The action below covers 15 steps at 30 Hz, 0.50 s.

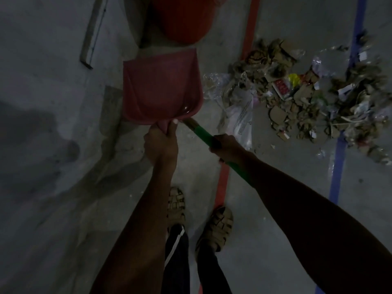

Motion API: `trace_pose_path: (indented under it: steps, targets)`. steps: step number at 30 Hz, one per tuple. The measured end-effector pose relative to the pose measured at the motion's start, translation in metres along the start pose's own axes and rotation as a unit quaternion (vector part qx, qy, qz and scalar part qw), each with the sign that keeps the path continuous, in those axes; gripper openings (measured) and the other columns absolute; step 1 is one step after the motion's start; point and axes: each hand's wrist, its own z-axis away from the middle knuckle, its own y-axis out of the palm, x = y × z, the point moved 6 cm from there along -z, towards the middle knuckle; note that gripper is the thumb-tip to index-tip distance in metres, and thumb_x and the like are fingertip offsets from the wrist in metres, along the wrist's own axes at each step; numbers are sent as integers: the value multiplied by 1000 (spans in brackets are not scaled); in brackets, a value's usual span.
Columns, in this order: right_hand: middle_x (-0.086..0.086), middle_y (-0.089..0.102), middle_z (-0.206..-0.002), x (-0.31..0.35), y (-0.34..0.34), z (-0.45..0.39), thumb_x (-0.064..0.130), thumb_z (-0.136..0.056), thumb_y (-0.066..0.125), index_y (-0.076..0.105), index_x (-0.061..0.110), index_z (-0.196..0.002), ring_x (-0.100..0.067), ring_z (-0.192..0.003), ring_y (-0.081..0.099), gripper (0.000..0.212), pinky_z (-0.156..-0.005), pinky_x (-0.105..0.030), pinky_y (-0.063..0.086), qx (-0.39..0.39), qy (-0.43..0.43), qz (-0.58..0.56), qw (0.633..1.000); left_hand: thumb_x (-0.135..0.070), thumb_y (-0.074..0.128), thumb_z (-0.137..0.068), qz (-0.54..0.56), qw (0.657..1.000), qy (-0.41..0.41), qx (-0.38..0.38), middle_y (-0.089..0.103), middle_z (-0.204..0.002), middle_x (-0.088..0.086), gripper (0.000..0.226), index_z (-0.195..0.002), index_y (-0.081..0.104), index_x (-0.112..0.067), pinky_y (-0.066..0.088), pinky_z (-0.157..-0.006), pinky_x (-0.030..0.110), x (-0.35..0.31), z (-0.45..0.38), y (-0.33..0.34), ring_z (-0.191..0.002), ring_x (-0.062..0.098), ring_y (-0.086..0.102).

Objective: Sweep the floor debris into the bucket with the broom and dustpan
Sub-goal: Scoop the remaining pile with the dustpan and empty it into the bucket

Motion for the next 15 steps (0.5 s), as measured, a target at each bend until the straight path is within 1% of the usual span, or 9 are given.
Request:
trace_pose_path:
  steps: [2, 4, 6, 8, 11, 15]
  targets:
    - [-10, 63, -97, -6, -9, -9, 18, -98, 62, 57, 8, -132, -18, -68, 69, 36, -51, -26, 58, -7, 26, -6, 1000, -56, 61, -90, 8, 1000, 12, -3, 69, -117, 10, 54, -121, 64, -12, 35, -73, 27, -2, 0, 3, -106, 30, 64]
    - [-10, 60, -97, -15, -23, -11, 16, -98, 61, 55, 6, -132, -18, -66, 66, 36, -41, -19, 50, -24, 53, -25, 998, -56, 61, -90, 9, 1000, 22, 0, 68, -119, 9, 54, -123, 63, -13, 37, -75, 29, -6, 3, 8, -107, 30, 64]
    - [-11, 60, -95, -27, -37, -11, 15, -99, 60, 54, 4, -133, -19, -64, 66, 37, -37, -18, 46, -49, 70, -40, 996, -56, 60, -90, 5, 1000, 29, 0, 67, -119, 9, 54, -123, 62, -13, 38, -76, 29, -9, 7, 14, -106, 29, 64]
    - [-13, 62, -99, -47, -50, -9, 15, -99, 59, 54, 3, -132, -22, -66, 67, 35, -36, -20, 46, -78, 101, -73, 989, -59, 59, -90, -6, 999, 35, 5, 68, -115, 8, 54, -120, 63, -14, 41, -75, 31, -11, 12, 24, -103, 30, 65]
    - [-16, 64, -109, -85, -62, -3, 18, -100, 59, 55, 4, -128, -23, -68, 67, 32, -37, -22, 48, -116, 157, -167, 966, -60, 57, -90, -37, 999, 37, 10, 67, -117, 12, 57, -121, 62, -13, 40, -76, 33, -12, 21, 39, -104, 34, 64]
    - [-19, 67, -100, -126, -79, 14, 20, -99, 61, 58, 0, -123, -21, -58, 68, 31, -38, -22, 48, -183, 183, -261, 930, -57, 57, -92, -47, 997, 59, 21, 66, -119, 15, 59, -123, 61, -8, 42, -79, 35, -20, 37, 58, -107, 35, 63]
